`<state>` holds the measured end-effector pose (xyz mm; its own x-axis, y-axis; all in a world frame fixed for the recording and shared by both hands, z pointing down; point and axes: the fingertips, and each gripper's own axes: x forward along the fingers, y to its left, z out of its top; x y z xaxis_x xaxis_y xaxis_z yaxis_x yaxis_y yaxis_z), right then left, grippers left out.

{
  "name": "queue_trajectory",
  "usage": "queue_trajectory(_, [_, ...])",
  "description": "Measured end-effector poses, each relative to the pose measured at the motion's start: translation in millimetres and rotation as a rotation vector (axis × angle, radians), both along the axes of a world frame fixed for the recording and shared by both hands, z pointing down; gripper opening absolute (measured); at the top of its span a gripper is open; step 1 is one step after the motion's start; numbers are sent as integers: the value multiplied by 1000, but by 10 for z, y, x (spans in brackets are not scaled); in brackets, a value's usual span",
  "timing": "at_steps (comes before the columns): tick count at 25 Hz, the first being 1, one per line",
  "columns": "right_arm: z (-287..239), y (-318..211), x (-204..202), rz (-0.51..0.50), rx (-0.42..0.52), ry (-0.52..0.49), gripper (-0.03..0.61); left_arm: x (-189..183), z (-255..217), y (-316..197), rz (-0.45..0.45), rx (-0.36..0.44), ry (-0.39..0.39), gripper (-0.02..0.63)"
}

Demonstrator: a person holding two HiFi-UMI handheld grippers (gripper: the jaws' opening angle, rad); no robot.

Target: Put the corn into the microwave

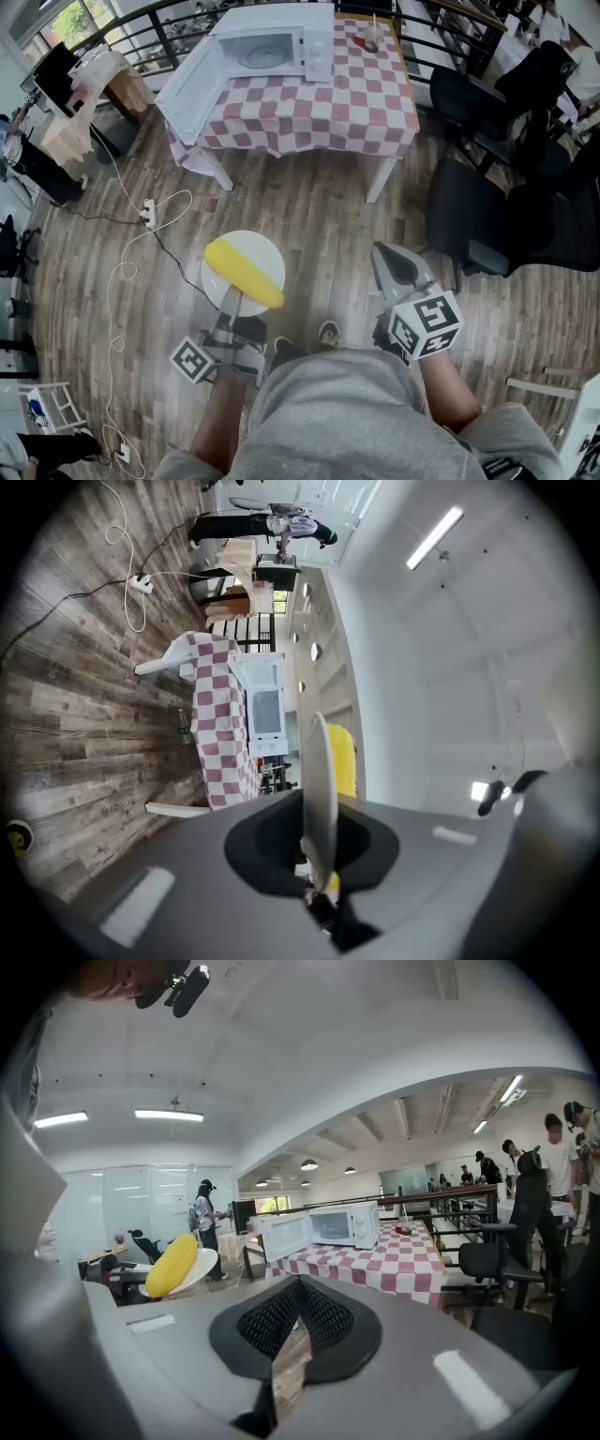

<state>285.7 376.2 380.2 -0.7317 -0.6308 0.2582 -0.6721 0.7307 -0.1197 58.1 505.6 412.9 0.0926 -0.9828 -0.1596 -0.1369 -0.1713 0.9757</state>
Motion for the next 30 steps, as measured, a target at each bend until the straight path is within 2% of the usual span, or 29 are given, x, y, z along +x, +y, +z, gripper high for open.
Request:
queue_trajectory(8, [44,-34,98,3,-5,-7,-2,78,8,-29,-1,0,-9,15])
queue_trajectory(13, [22,-86,128,7,-38,-61,-2,103,-7,-66,-7,-4,-9,15])
queue_trajectory(30, [98,-168,281,21,-41,-73,-2,252,-14,-175,6,-9,-18,15])
